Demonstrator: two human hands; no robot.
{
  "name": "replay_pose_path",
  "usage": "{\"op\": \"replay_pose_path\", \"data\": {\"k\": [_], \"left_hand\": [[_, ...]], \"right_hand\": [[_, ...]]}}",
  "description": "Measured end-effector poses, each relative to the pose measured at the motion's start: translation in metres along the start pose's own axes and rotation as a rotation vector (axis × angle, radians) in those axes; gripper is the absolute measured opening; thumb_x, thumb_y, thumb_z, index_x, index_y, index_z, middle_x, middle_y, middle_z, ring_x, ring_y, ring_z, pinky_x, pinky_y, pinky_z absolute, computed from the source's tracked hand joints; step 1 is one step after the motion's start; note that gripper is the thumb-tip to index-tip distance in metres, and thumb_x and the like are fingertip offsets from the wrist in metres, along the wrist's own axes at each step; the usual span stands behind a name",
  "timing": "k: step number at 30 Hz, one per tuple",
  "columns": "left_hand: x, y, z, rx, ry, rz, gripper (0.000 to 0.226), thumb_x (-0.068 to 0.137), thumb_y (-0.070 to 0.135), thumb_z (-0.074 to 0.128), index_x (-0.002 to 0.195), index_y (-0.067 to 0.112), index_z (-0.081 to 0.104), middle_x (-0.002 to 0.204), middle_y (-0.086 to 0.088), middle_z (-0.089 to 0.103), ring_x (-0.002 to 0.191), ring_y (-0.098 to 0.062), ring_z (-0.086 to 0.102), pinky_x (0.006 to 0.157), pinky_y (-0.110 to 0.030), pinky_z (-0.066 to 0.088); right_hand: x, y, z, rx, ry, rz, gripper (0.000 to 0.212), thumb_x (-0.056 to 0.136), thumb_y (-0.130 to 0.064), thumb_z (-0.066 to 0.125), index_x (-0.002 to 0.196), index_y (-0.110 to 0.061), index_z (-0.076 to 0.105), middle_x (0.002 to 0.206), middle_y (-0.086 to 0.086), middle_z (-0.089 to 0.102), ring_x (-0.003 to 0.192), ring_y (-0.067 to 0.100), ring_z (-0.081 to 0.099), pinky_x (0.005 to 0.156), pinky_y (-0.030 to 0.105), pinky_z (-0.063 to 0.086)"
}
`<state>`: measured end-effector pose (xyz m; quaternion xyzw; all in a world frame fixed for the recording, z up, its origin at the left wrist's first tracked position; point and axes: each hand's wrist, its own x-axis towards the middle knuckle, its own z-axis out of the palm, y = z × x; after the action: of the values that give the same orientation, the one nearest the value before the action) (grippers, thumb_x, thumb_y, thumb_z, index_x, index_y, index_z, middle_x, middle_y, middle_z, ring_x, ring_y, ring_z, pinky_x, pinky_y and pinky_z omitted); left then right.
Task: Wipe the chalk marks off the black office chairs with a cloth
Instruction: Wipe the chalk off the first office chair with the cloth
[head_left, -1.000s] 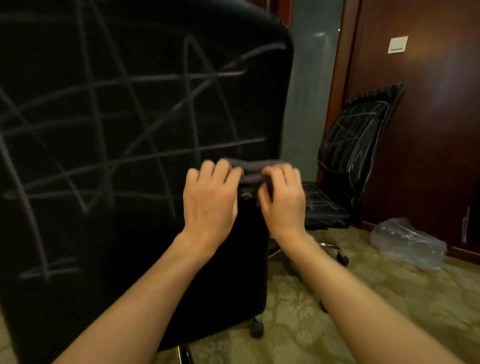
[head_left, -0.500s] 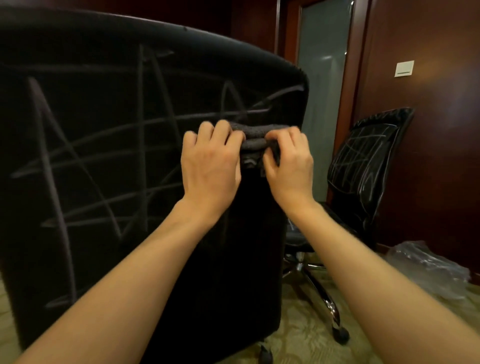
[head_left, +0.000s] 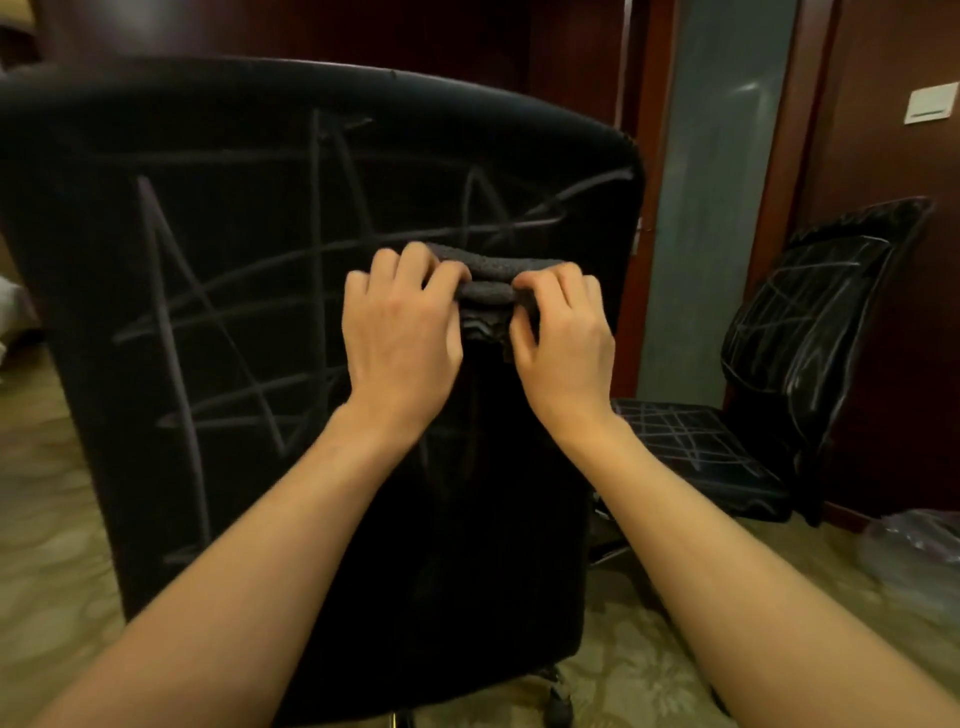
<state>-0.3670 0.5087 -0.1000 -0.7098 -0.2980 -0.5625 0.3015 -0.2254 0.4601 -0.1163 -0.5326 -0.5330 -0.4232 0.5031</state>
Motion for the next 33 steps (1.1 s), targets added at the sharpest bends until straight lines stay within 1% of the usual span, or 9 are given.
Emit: {"op": "replay_pose_path", "data": {"k": [3,6,9,12,18,24,27,29,33], "left_hand": [[-0.031,-0.001,0.009,-0.013,-0.041,0.008,0.024,0.085,0.015,0.063,0.109,0.015,0.068,0.099,-0.009,0.060,0.086,-0.033,0.053,0.070,-0.041,0.032],[-0.065,-0.010,0.015,-0.018,-0.096,0.055,0.027,0.085,0.016,0.060,0.110,0.013,0.068,0.097,-0.008,0.061,0.082,-0.031,0.053,0.068,-0.039,0.032],[-0.082,-0.015,0.012,-0.052,-0.122,0.073,0.026,0.085,0.014,0.063,0.111,0.012,0.069,0.097,-0.007,0.061,0.082,-0.028,0.052,0.069,-0.035,0.029],[-0.082,-0.014,0.012,-0.111,-0.118,0.056,0.026,0.084,0.013,0.067,0.110,0.012,0.070,0.096,-0.006,0.062,0.084,-0.026,0.053,0.070,-0.033,0.029],[-0.082,-0.015,0.020,-0.181,-0.101,0.050,0.028,0.081,0.012,0.073,0.109,0.012,0.072,0.096,-0.006,0.062,0.086,-0.028,0.055,0.070,-0.035,0.031],[-0.092,-0.008,0.033,-0.221,-0.087,0.103,0.026,0.085,0.014,0.064,0.111,0.014,0.072,0.097,-0.005,0.062,0.085,-0.027,0.055,0.069,-0.037,0.035],[-0.117,0.001,0.048,-0.237,-0.123,0.130,0.030,0.085,0.018,0.056,0.109,0.013,0.072,0.098,-0.005,0.062,0.083,-0.028,0.055,0.068,-0.039,0.034],[-0.125,0.007,0.055,-0.237,-0.124,0.147,0.030,0.083,0.017,0.057,0.107,0.011,0.073,0.097,-0.006,0.064,0.081,-0.029,0.056,0.066,-0.040,0.034],[-0.079,0.017,0.056,-0.215,-0.060,0.185,0.030,0.081,0.019,0.058,0.107,0.013,0.072,0.098,-0.008,0.064,0.082,-0.034,0.056,0.067,-0.042,0.031]], "right_hand": [[-0.029,0.005,0.011,-0.084,-0.017,-0.036,0.026,0.081,-0.010,0.061,0.107,-0.008,0.067,0.104,0.009,0.063,0.090,0.028,0.056,0.072,0.037,0.042],[-0.062,0.007,0.016,-0.077,-0.071,-0.071,0.027,0.081,-0.014,0.056,0.105,-0.007,0.067,0.101,0.009,0.062,0.088,0.027,0.055,0.070,0.036,0.040],[-0.074,0.006,0.017,-0.054,-0.119,-0.081,0.023,0.080,-0.009,0.064,0.103,-0.007,0.067,0.098,0.008,0.062,0.086,0.025,0.055,0.068,0.034,0.042],[-0.070,0.009,0.013,-0.047,-0.137,-0.089,0.024,0.080,-0.004,0.071,0.104,-0.006,0.067,0.098,0.007,0.061,0.086,0.023,0.055,0.067,0.035,0.045],[-0.073,0.016,0.014,-0.057,-0.137,-0.088,0.026,0.082,-0.004,0.069,0.108,-0.007,0.067,0.102,0.007,0.061,0.090,0.022,0.056,0.069,0.039,0.050],[-0.094,0.029,0.020,-0.042,-0.083,-0.033,0.026,0.083,-0.007,0.064,0.110,-0.005,0.066,0.106,0.008,0.061,0.099,0.018,0.054,0.079,0.033,0.051],[-0.120,0.044,0.020,-0.064,-0.109,-0.037,0.024,0.086,-0.009,0.064,0.109,-0.006,0.067,0.107,0.008,0.061,0.100,0.020,0.056,0.079,0.037,0.053],[-0.129,0.052,0.019,-0.057,-0.118,-0.049,0.023,0.088,-0.011,0.061,0.109,-0.006,0.066,0.106,0.007,0.060,0.098,0.022,0.057,0.077,0.041,0.053],[-0.081,0.065,0.012,-0.034,-0.063,-0.059,0.024,0.085,-0.009,0.058,0.106,-0.003,0.067,0.103,0.012,0.061,0.096,0.028,0.057,0.080,0.043,0.052]]}}
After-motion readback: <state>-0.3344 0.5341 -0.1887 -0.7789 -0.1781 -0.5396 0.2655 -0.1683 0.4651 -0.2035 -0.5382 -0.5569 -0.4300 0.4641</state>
